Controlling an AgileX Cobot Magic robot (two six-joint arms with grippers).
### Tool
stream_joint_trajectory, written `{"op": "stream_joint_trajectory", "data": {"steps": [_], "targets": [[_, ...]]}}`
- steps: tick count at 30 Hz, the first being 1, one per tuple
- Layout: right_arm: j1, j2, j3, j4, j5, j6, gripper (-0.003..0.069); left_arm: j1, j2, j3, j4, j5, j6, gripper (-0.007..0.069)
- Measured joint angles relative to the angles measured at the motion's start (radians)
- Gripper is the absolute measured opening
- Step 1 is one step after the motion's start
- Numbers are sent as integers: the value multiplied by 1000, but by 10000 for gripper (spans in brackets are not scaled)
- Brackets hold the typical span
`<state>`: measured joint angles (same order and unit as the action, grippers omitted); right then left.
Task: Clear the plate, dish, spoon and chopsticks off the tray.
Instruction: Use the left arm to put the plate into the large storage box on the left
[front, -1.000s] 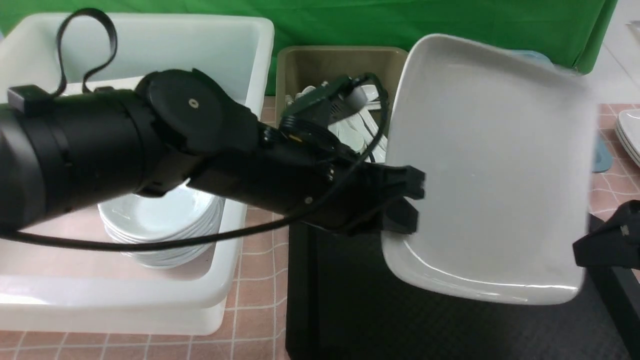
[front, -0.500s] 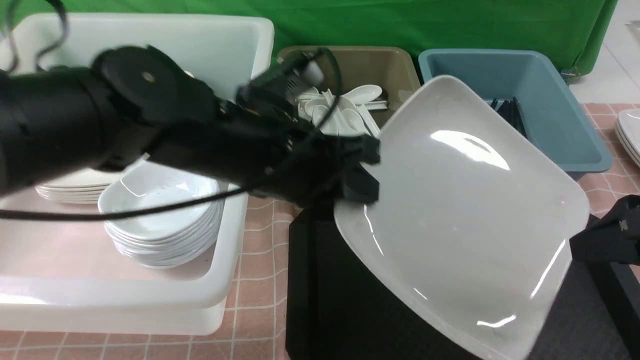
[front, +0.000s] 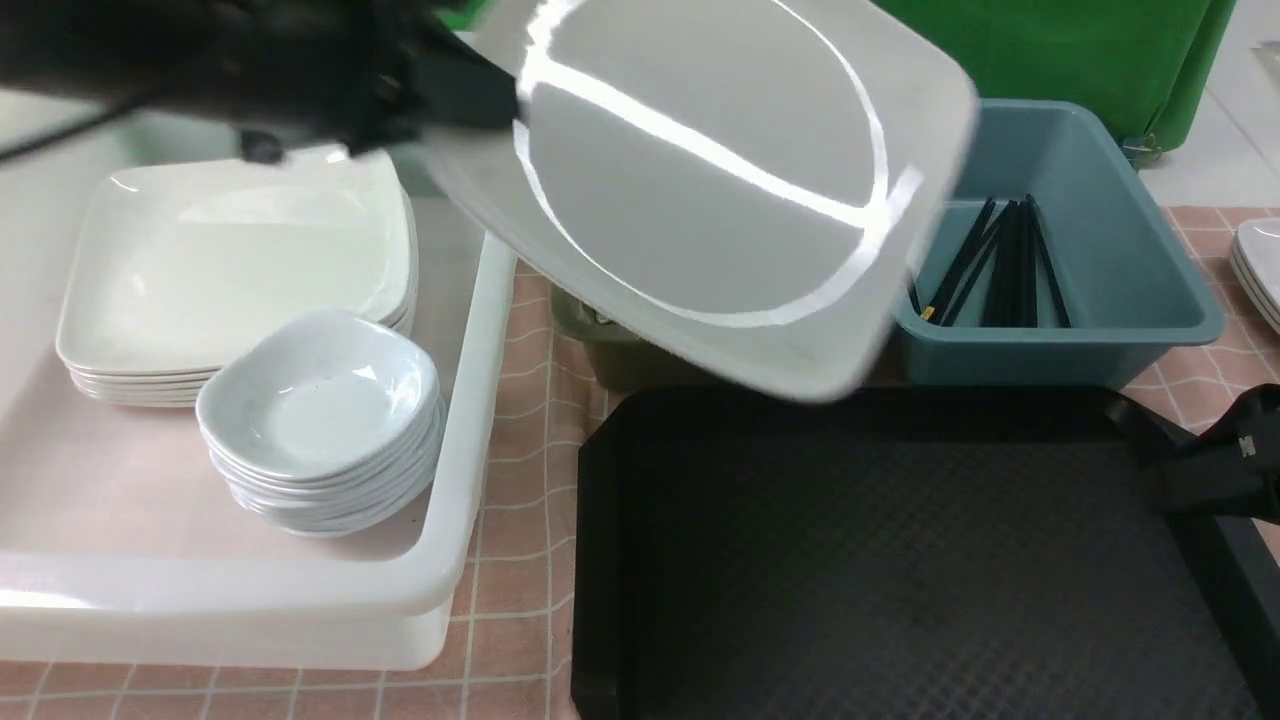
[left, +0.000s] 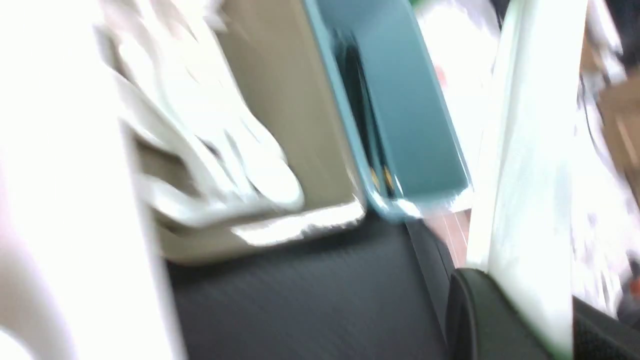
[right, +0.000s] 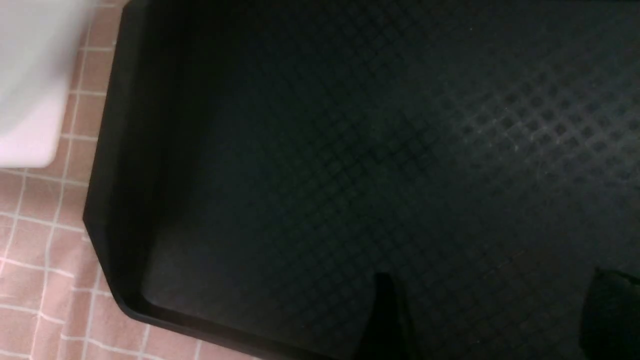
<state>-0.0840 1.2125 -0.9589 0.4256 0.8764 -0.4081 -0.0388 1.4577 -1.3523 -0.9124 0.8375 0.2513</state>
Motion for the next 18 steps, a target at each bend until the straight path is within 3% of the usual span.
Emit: {"op": "stream_joint_trajectory", "data": {"steps": [6, 10, 11, 13, 14, 15, 18], "targets": [[0, 0, 0, 0, -1, 0, 509, 300, 0, -67, 0, 40, 0, 17], [0, 0, 0, 0, -1, -6, 314, 475, 33, -69, 2, 52, 7, 17], [0, 0, 0, 0, -1, -6, 300, 481, 35, -70, 2, 53, 9, 17], [0, 0, 0, 0, -1, -16, 94, 544, 88, -70, 8, 59, 22, 17], [0, 0, 0, 0, -1, -16, 94, 546, 92, -70, 8, 59, 25, 17], [0, 0, 0, 0, -1, -19, 38, 556, 121, -70, 10, 44, 36, 17], [0, 0, 0, 0, -1, -20, 30, 557, 178, -70, 7, 8, 43, 17]]}}
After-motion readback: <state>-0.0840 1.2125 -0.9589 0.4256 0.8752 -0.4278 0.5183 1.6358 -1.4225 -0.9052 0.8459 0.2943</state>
